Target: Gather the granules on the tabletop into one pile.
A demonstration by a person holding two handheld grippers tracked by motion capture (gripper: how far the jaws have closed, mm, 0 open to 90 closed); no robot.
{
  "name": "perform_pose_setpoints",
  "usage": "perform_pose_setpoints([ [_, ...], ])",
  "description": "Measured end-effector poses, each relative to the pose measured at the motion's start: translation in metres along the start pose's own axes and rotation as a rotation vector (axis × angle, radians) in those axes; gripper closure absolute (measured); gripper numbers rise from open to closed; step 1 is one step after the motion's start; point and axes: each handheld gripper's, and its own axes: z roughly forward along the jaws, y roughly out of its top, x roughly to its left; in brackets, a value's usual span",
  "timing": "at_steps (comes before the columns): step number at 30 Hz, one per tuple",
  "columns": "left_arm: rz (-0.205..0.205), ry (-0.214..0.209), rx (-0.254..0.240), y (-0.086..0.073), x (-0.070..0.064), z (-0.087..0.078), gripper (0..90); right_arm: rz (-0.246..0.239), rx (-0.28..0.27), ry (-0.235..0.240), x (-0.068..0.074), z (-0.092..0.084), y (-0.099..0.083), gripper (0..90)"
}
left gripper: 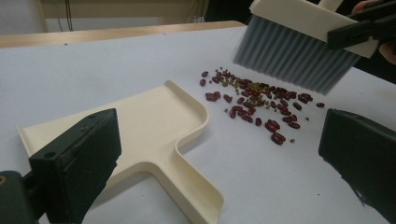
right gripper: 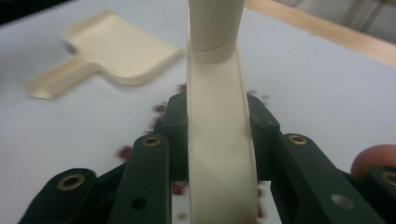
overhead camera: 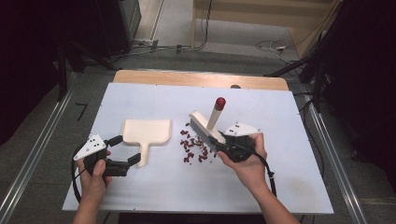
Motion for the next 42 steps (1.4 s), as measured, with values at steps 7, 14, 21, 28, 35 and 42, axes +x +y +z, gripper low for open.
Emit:
perform_pose_setpoints([
  [7, -0.005, 0.004, -0.007, 0.0, 0.001, -0.002, 0.0, 0.014, 0.065, 0.146, 0.033, 0.014, -0.002, 65.6],
  [14, -0.009, 0.005, -0.007, 0.0, 0.003, -0.002, 0.0, 0.048, 0.146, 0.194, 0.04, 0.035, -0.014, 65.6],
  [21, -0.005, 0.004, -0.004, 0.0, 0.001, -0.001, 0.0, 0.095, 0.13, 0.141, 0.015, 0.039, -0.02, 65.5],
  [28, -0.006, 0.004, -0.001, -0.001, 0.002, -0.001, 0.0, 0.158, 0.117, 0.104, -0.01, 0.036, -0.023, 65.5],
  [35, -0.006, 0.002, -0.002, -0.001, 0.002, -0.001, 0.0, 0.191, 0.109, 0.068, -0.026, 0.032, -0.025, 65.5],
  [42, -0.008, 0.003, 0.0, -0.001, 0.002, 0.0, 0.0, 0.201, 0.101, 0.059, -0.03, 0.029, -0.024, 65.5],
])
